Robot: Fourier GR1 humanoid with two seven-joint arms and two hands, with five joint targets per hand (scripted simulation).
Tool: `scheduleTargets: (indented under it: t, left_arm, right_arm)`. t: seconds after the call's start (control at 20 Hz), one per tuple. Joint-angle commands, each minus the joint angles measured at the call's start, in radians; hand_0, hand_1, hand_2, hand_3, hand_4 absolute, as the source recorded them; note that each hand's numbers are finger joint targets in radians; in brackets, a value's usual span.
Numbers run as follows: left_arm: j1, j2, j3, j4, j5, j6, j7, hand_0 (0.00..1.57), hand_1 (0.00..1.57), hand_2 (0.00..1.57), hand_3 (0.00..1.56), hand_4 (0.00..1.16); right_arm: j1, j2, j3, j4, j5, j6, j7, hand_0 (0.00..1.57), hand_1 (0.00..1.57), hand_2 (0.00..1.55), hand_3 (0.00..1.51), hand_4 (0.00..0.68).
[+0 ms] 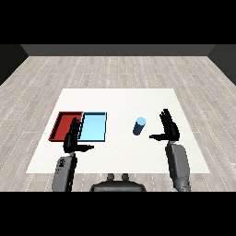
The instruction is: Pick the blue can and put it in the blue box
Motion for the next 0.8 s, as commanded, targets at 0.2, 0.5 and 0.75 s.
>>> scheduleTargets:
  t: [0.2,0.5,0.75]
  left_arm:
    - [-0.038,-0.002,0.051,0.119,0.049,-0.061,-0.216,0.0,0.0,0.0,0.0,0.0]
    - [-0.057,0.001,0.052,0.158,0.055,-0.057,-0.222,0.0,0.0,0.0,0.0,0.0]
    - [-0.064,-0.011,0.026,0.104,0.044,-0.017,-0.152,0.0,0.0,0.0,0.0,0.0]
  right_arm:
    - [-0.069,-0.048,-0.062,0.19,-0.052,0.12,-0.169,0.0,0.0,0.0,0.0,0.0]
    - [-0.1,-0.045,-0.043,0.268,-0.019,0.105,-0.195,0.0,0.0,0.0,0.0,0.0]
    - [-0.146,-0.038,-0.059,0.292,-0.069,0.092,-0.127,0.0,0.0,0.0,0.0,0.0]
